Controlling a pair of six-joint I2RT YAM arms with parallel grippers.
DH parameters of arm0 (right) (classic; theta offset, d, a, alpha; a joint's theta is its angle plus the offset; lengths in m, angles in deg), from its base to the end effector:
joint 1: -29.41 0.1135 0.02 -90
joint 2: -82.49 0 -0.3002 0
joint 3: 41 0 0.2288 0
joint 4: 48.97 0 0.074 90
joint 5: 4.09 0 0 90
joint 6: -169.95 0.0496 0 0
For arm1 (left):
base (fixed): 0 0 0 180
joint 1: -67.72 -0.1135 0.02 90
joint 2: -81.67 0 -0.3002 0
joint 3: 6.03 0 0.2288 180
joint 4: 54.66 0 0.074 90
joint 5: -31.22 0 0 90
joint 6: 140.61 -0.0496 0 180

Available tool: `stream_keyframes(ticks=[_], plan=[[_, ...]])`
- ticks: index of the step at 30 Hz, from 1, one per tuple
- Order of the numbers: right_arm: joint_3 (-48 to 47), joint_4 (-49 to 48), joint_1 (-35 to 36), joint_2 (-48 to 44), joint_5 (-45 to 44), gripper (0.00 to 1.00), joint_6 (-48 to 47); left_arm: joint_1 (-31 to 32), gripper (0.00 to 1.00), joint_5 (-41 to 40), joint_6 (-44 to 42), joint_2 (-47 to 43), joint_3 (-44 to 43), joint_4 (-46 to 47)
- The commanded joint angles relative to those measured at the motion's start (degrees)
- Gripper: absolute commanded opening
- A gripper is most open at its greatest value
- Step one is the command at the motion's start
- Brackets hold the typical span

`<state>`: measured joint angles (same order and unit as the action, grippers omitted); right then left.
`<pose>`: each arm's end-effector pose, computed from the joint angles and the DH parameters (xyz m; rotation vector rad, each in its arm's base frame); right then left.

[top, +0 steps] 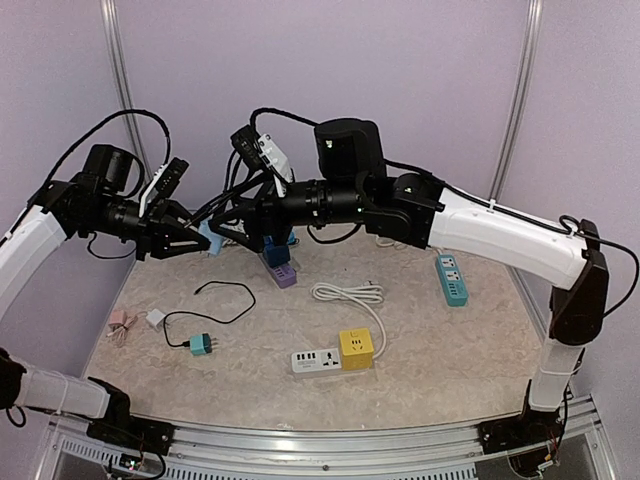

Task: Insert the plug
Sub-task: Pick up the plug from the center of the board.

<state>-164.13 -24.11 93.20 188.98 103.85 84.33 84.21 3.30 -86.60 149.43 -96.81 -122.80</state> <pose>0.1826 0.4054 0.4495 -1.1243 1.4658 1.1275 0.1655 -0.0947 0.4119 1.3305 1.5746 -1.0467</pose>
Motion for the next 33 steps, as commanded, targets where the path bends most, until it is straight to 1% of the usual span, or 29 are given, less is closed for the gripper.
stream_keyframes(ticks=[1,5,10,13,15,17,19,23,25,28,33], plan=[[1.9,1.7,-2.1,0.7,4.9,0.8,4.0,0.7,0.0,3.3,1.4,-0.7,-0.7,3.0],[7.2,-0.7,-2.1,-3.1,9.8,0.86,3.0,0.5,0.0,4.2,3.1,-1.1,-0.9,4.5],[13.1,-1.8,-2.2,-5.9,11.7,0.88,3.3,0.6,0.0,3.6,4.2,-0.9,-1.7,5.6],[13.7,-2.9,-2.2,-5.5,11.7,0.89,4.2,0.7,0.0,3.2,4.2,-0.8,-1.8,5.8],[12.2,-2.8,-2.2,-3.9,9.3,0.89,5.0,0.9,0.0,2.9,4.2,-0.8,-1.6,5.7],[8.9,-1.7,-2.2,-1.6,7.1,0.85,5.7,1.1,0.0,2.7,4.2,-0.8,-1.4,5.7],[4.8,-0.4,-2.2,0.7,7.1,0.81,6.0,1.4,0.0,2.4,4.2,-0.8,-1.3,5.8],[-0.6,2.0,-2.2,3.5,8.5,0.73,5.0,1.7,0.0,1.7,4.2,-0.9,-1.2,5.8],[-3.7,5.0,-2.2,5.0,8.7,0.71,3.9,1.8,0.0,1.9,4.2,-0.8,-1.1,5.9],[-7.5,9.7,-2.1,7.5,10.0,0.65,2.8,2.0,0.0,1.8,4.2,-0.6,-1.3,6.2],[-9.9,13.4,-1.7,9.6,14.0,0.63,1.1,2.3,0.0,1.7,4.3,0.0,-1.5,6.4]])
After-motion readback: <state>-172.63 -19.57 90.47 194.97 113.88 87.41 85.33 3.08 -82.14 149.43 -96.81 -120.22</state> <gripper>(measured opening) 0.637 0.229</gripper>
